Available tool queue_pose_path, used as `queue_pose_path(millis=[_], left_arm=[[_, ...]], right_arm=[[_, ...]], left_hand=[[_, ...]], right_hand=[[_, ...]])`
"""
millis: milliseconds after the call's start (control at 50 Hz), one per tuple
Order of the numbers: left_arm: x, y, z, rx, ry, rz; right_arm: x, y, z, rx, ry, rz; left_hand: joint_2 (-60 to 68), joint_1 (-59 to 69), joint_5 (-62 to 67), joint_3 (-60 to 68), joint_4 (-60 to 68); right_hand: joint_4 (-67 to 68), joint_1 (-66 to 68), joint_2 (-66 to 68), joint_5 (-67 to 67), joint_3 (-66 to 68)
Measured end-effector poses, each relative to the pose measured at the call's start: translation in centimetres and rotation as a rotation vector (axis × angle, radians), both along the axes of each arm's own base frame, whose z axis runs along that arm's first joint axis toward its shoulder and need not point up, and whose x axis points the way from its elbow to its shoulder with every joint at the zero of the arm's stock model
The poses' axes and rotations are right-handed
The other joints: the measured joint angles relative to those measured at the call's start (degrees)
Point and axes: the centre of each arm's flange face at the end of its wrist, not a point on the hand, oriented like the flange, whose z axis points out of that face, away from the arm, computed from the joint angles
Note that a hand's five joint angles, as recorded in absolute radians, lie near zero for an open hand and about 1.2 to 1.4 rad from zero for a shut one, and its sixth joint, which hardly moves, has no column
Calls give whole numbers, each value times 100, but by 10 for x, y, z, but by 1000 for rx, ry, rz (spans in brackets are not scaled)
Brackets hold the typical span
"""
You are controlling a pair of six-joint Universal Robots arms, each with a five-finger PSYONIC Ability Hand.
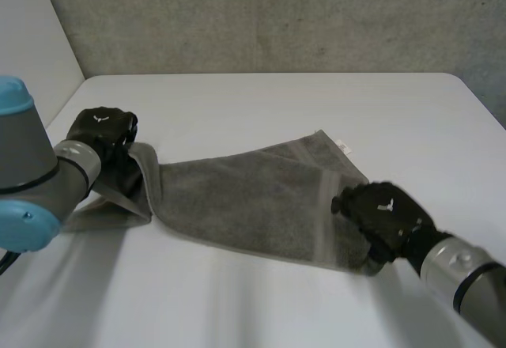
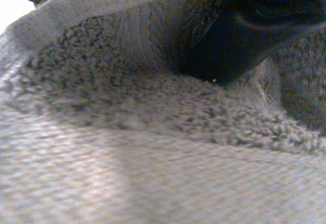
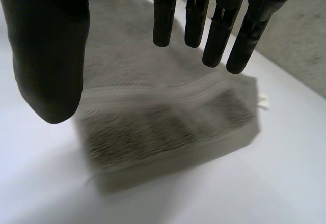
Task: Fold the towel.
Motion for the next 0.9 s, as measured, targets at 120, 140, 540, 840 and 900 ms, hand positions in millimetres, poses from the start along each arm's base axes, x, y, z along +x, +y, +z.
queue_pose_path(millis=[120,140,540,840,900], left_arm=[[1,8,-13,-19,5,-3],[1,9,-15,-23,6,-4],[-3,15,-22,-58,16,-18],[-3,16,-23,-55,15,-18],[-3,16,-23,-54,15,-19]], right_arm=[[-1,4,-21,35,13,17],[0,3,-23,37,16,18],[3,-13,-46,-25,31,19],[4,-20,-51,-56,52,27],[4,-22,-50,-69,49,26]], left_hand=[[0,5,0,1,0],[0,5,0,1,0],[0,5,0,1,0],[-1,5,0,1,0],[-1,5,0,1,0]], right_hand=[[0,0,0,29,0],[0,0,0,31,0],[632,625,540,894,597],[1756,1714,1633,1929,1721],[1971,1931,1906,2125,1947]])
